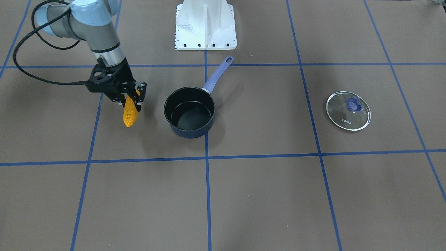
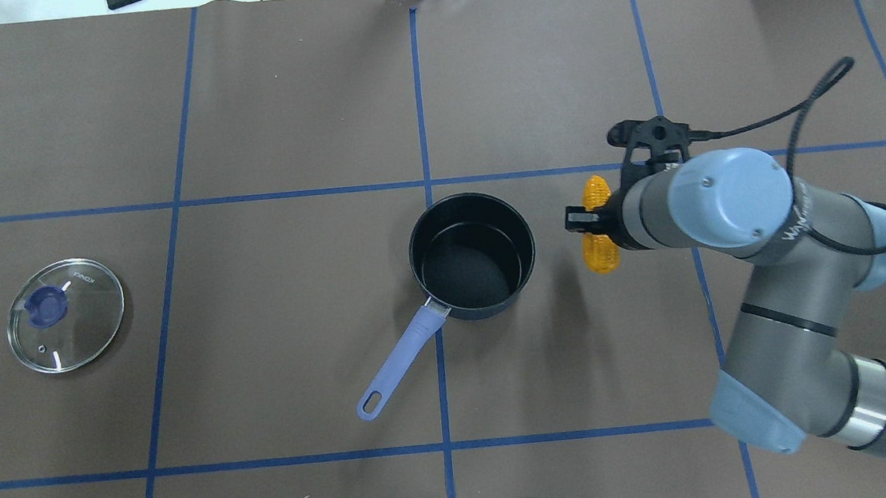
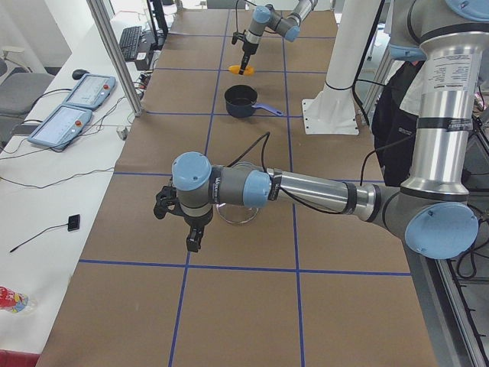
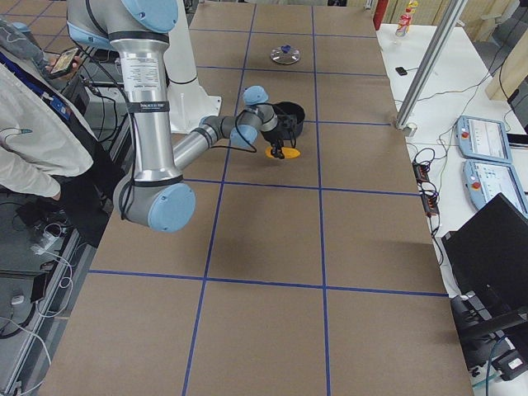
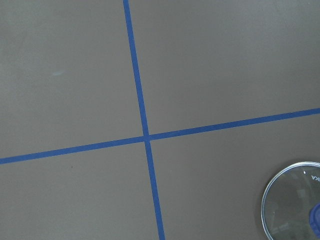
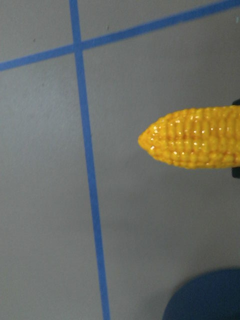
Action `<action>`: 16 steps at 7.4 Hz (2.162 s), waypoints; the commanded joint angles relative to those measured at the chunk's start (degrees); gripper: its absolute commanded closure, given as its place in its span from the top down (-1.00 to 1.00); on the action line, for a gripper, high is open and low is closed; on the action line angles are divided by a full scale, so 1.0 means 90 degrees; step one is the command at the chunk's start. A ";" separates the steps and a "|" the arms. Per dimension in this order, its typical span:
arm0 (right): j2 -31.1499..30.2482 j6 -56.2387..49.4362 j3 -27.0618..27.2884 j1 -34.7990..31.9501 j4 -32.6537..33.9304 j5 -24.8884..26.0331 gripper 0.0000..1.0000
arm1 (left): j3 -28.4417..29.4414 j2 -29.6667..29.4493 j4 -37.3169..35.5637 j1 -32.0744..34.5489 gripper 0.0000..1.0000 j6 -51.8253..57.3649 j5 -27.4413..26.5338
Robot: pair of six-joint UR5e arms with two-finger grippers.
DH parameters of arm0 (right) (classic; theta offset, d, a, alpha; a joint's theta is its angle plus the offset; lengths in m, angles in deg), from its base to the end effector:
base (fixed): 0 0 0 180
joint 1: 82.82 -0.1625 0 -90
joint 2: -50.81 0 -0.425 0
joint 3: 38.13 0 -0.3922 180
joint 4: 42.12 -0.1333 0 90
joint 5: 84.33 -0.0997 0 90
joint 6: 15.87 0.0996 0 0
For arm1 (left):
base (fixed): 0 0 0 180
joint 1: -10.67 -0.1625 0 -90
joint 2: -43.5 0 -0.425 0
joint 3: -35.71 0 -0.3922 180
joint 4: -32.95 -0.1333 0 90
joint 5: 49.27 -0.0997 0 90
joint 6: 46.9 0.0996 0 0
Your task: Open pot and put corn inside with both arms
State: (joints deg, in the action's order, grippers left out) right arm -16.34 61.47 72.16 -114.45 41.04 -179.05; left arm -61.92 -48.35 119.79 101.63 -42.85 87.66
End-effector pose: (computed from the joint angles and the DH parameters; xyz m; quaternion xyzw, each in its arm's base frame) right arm -0.4379 -0.4166 0.2734 0.1245 -0.4050 0.1321 0.8961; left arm -0.0690 -0.5061 0.5793 0.0679 0.3950 0.0466 0.9150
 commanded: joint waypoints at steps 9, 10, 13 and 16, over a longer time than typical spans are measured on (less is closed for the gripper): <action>0.2053 0.0151 -0.1512 -0.0884 0.1401 -0.0759 1.00 | 0.0077 0.0000 0.0000 -0.0010 0.98 -0.0011 -0.0010; 0.1858 -0.0877 -0.1512 -0.1489 0.1568 -0.1150 1.00 | 0.0096 0.0000 -0.0010 -0.0010 0.98 -0.0021 -0.0019; 0.0446 -0.5059 -0.1677 -0.3528 0.1560 -0.2197 1.00 | 0.0184 -0.0009 -0.0097 -0.0029 0.98 -0.0069 -0.0039; -0.0708 -0.8431 -0.2010 -0.5571 0.1521 -0.3805 1.00 | 0.0321 0.0039 -0.0097 -0.0029 0.98 -0.0030 -0.0058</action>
State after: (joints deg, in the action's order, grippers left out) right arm -17.88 -4.25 54.72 -157.16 55.03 -207.20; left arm -59.23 -48.20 119.26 101.39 -43.20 87.21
